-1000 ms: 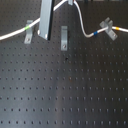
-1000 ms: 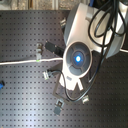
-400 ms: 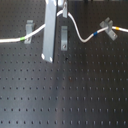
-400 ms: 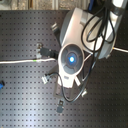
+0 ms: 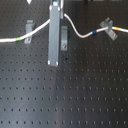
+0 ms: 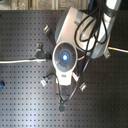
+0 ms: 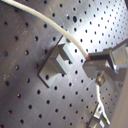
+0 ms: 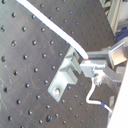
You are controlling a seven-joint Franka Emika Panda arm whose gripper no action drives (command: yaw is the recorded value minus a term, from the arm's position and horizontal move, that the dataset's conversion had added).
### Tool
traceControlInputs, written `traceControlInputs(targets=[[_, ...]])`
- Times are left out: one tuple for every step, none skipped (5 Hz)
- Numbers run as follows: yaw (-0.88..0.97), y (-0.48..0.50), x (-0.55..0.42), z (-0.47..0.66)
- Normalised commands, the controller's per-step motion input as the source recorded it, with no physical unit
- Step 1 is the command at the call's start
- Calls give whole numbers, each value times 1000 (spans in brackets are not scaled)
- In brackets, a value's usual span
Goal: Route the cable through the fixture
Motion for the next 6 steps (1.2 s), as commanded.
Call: traceControlInputs(targets=[[-157,56,-57,622],[0,64,4,-1],[-248,-114,-167,283],[-226,-94,-290,181],[0,41,-4,-1],[0,86,-188,369]])
